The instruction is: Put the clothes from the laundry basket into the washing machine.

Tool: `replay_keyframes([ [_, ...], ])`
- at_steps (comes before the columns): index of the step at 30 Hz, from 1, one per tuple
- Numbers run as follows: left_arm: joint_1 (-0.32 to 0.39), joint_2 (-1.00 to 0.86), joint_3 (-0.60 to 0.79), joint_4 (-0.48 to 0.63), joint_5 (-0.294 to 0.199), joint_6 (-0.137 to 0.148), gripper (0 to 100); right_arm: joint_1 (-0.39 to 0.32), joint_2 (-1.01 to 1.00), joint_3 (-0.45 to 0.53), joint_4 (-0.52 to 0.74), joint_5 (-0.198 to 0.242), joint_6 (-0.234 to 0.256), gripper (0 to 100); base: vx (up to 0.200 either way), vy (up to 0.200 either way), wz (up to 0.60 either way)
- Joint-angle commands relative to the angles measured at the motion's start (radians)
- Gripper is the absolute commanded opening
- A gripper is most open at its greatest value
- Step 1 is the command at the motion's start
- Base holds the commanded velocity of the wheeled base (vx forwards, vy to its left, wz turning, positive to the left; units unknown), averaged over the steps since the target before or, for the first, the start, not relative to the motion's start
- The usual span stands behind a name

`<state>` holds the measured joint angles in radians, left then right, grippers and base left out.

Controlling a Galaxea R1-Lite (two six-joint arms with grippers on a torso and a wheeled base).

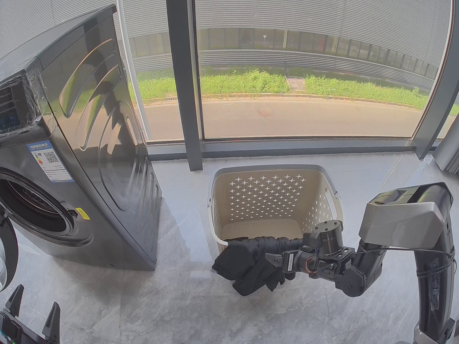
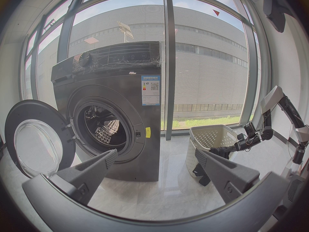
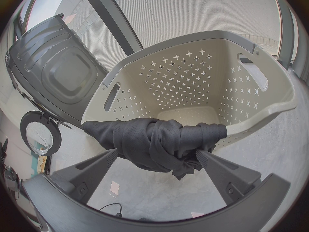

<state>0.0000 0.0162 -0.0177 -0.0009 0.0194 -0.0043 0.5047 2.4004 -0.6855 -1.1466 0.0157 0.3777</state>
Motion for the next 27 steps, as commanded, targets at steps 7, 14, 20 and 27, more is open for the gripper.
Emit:
replay_keyframes([
  [7, 0.000, -0.016, 0.016, -0.001, 0.002, 0.000, 100, -0.002, 0.020, -0.035, -0.007, -0.008, 0.000, 100, 0.000, 0.000, 0.00],
  [14, 0.000, -0.016, 0.016, -0.001, 0.004, -0.002, 100, 0.002, 0.032, -0.035, -0.019, -0.008, 0.003, 0, 0.000, 0.000, 0.00],
  [20, 0.000, -0.016, 0.016, 0.001, 0.004, -0.003, 100, 0.008, 0.019, -0.025, -0.019, -0.010, 0.017, 0, 0.000, 0.000, 0.00],
  [27, 0.000, -0.016, 0.015, 0.001, 0.004, -0.003, 100, 0.011, -0.070, 0.027, -0.028, -0.010, 0.018, 0, 0.000, 0.000, 0.00],
])
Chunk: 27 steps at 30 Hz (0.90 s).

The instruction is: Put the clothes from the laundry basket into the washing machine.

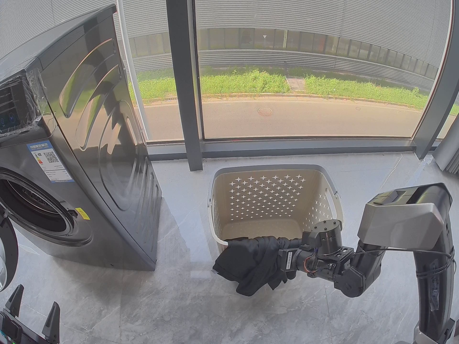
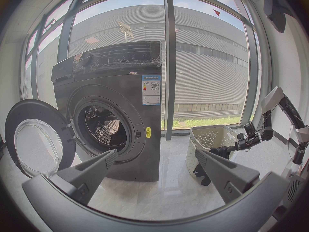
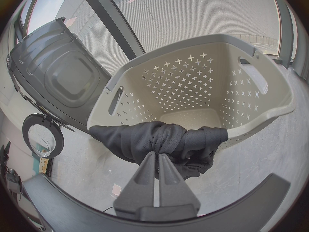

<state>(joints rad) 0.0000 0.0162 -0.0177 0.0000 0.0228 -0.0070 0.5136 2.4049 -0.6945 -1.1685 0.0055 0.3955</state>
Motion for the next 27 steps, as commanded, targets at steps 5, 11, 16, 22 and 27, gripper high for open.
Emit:
replay_keyframes([
  [5, 0.000, -0.016, 0.015, 0.000, 0.002, -0.002, 100, 0.005, -0.205, 0.138, -0.007, -0.001, -0.001, 0, 0.000, 0.000, 0.00],
  [11, 0.000, -0.016, 0.015, -0.002, 0.002, -0.001, 100, 0.003, -0.279, 0.213, -0.043, -0.001, -0.004, 0, 0.000, 0.000, 0.00],
  [16, 0.000, -0.016, 0.016, 0.000, 0.002, -0.001, 100, 0.006, -0.282, 0.256, -0.123, -0.001, -0.009, 0, 0.000, 0.000, 0.00],
  [22, 0.000, -0.016, 0.015, 0.000, 0.002, -0.001, 100, 0.014, -0.265, 0.273, -0.146, -0.001, -0.009, 0, 0.000, 0.000, 0.00],
  [27, 0.000, -0.016, 0.016, -0.002, 0.002, -0.001, 100, -0.003, -0.139, 0.214, -0.163, -0.001, -0.009, 0, 0.000, 0.000, 0.00],
])
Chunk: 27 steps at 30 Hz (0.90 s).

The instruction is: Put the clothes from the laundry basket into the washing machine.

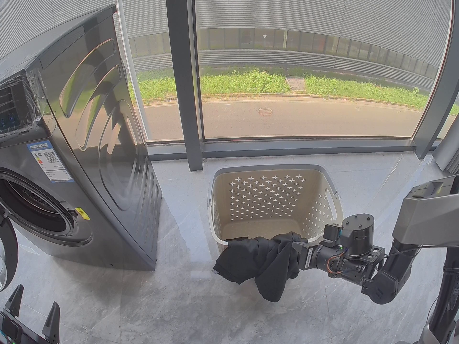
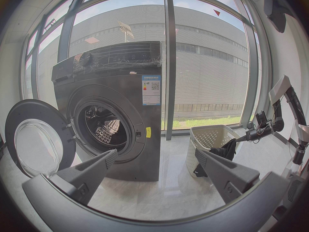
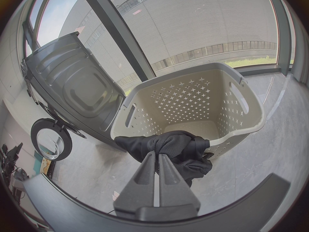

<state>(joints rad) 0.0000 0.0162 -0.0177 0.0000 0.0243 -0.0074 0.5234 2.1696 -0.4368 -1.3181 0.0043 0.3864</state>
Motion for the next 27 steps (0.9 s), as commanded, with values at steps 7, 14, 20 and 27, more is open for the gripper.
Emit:
replay_keyframes([
  [7, 0.000, -0.016, 0.015, -0.002, 0.000, 0.000, 100, -0.023, 0.164, -0.056, -0.047, 0.000, -0.011, 100, 0.000, 0.000, 0.00],
  [14, 0.000, -0.016, 0.015, 0.000, 0.000, 0.000, 100, -0.028, 0.173, -0.054, 0.008, 0.000, -0.030, 100, 0.000, 0.000, 0.00],
  [20, 0.000, -0.016, 0.016, -0.002, 0.000, 0.000, 100, -0.040, 0.242, -0.099, 0.034, -0.001, -0.034, 100, 0.000, 0.000, 0.00],
  [27, 0.000, -0.016, 0.016, -0.002, 0.000, 0.000, 100, -0.043, 0.291, -0.206, 0.056, 0.000, -0.046, 100, 0.000, 0.000, 0.00],
])
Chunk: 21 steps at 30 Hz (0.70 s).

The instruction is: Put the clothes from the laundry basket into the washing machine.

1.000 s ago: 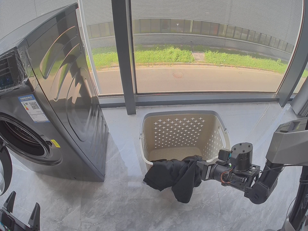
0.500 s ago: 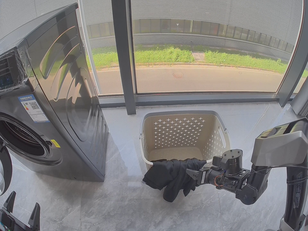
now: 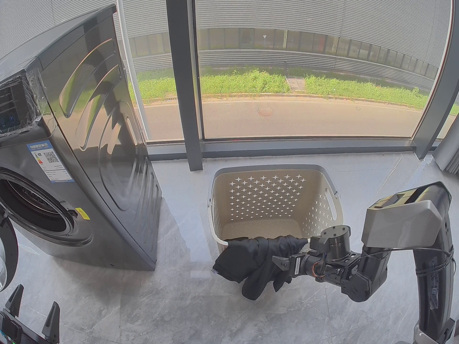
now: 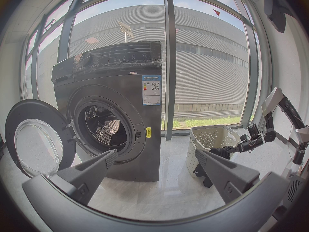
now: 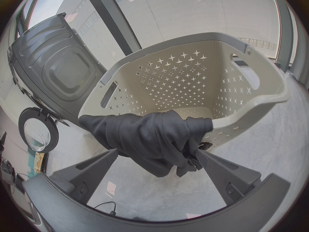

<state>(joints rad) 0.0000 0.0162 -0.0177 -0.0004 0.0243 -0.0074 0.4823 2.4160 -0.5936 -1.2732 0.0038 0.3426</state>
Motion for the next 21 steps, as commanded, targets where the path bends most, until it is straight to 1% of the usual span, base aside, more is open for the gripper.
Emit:
replay_keyframes([
  [1, 0.000, -0.016, 0.015, -0.001, 0.000, 0.000, 100, -0.002, 0.048, -0.068, 0.026, 0.001, -0.002, 100, 0.000, 0.000, 0.00],
  [6, 0.000, -0.016, 0.015, -0.001, 0.002, -0.002, 100, -0.004, 0.057, -0.103, 0.038, 0.001, 0.000, 100, 0.000, 0.000, 0.00],
  [7, 0.000, -0.016, 0.015, -0.001, 0.002, -0.002, 100, -0.005, 0.061, -0.106, 0.032, 0.001, -0.002, 0, 0.000, 0.000, 0.00],
  [16, 0.000, -0.016, 0.015, 0.000, 0.002, -0.002, 100, -0.002, 0.054, -0.087, 0.020, 0.002, 0.004, 0, 0.000, 0.000, 0.00],
  [19, 0.000, -0.016, 0.015, -0.001, 0.002, -0.002, 100, 0.004, 0.035, -0.071, 0.014, 0.002, 0.007, 0, 0.000, 0.000, 0.00],
  [21, 0.000, -0.016, 0.015, -0.001, 0.002, -0.002, 100, 0.005, -0.014, -0.032, -0.029, 0.002, 0.004, 0, 0.000, 0.000, 0.00],
])
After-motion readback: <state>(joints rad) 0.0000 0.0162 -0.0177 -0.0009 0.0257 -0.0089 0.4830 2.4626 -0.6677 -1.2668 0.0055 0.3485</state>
